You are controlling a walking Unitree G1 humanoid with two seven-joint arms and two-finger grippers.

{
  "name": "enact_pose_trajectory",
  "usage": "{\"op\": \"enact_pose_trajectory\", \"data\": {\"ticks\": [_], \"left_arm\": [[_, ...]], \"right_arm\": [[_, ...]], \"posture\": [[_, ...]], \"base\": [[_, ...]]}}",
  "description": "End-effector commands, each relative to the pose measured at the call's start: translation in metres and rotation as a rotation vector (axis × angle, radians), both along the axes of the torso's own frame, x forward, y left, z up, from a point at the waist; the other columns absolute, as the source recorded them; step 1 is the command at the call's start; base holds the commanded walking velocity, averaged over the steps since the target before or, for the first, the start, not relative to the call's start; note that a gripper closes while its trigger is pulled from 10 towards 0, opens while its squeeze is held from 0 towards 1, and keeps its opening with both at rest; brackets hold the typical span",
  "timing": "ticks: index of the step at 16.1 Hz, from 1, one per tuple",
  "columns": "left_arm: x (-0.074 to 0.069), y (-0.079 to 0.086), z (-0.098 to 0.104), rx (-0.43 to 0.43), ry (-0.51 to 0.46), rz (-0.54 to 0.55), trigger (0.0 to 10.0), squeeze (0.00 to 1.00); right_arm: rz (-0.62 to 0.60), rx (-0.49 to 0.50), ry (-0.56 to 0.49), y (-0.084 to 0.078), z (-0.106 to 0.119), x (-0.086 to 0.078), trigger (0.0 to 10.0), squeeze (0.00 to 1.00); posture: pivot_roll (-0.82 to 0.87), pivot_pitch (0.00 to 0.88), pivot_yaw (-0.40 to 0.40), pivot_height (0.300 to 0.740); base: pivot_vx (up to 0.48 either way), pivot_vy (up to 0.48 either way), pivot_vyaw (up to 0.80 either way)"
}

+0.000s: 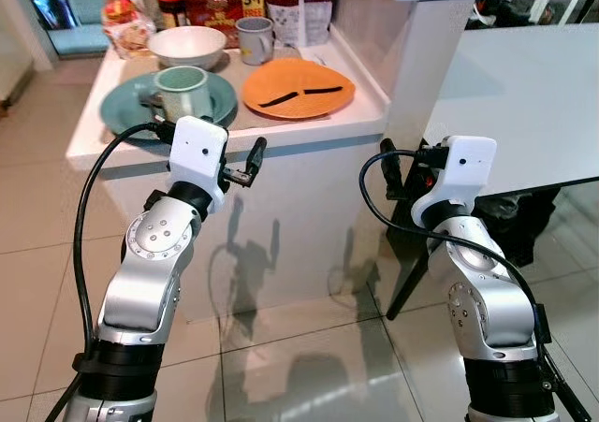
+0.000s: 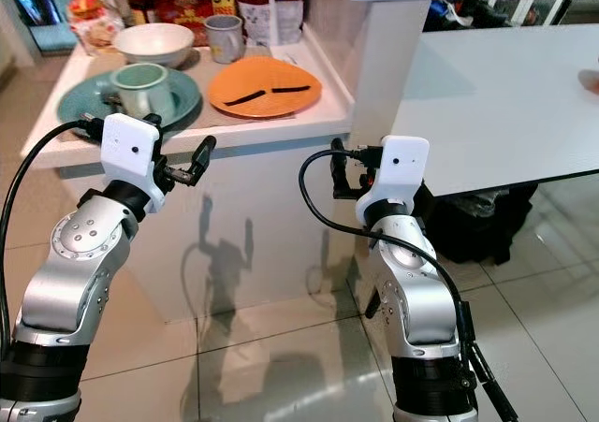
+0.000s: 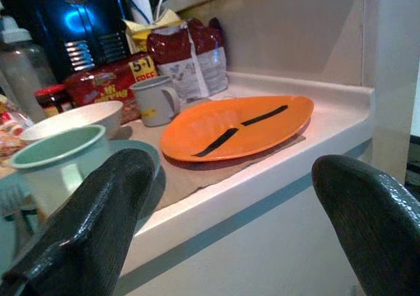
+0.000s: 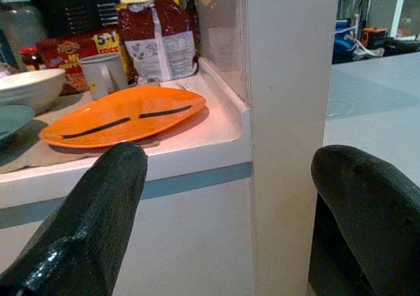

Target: Setting the table

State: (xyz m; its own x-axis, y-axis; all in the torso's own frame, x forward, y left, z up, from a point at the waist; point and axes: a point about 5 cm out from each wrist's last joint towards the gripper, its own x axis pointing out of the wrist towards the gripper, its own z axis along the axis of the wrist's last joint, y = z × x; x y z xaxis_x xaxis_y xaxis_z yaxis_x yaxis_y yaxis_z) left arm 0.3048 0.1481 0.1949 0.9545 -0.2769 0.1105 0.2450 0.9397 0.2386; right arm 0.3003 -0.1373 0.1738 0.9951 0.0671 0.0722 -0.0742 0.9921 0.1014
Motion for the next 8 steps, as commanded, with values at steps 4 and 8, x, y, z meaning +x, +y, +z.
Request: {"op": "enact_pose_trajectory", "data": {"ticks": [4, 8], "left_arm": [[-0.0009, -0.0015, 0.0034, 0.007, -0.014, -0.013, 10.0, 0.0], [-0.0011, -0.0019, 0.0035, 0.008, -0.013, -0.016, 10.0, 0.0]], "right_arm": [[0.015, 0.004, -0.022, 0.0017, 0.0057, -0.0001, 10.0, 0.0], [0.024, 0.002, -0.02, 0.003, 0.0052, -0.0003, 10.0, 0.0]], "posture": [[0.11, 0.0, -0.002, 0.74], [0.11, 0.0, -0.001, 0.74]], "base": [[0.382, 0.0, 0.0], [0.382, 0.0, 0.0]]}}
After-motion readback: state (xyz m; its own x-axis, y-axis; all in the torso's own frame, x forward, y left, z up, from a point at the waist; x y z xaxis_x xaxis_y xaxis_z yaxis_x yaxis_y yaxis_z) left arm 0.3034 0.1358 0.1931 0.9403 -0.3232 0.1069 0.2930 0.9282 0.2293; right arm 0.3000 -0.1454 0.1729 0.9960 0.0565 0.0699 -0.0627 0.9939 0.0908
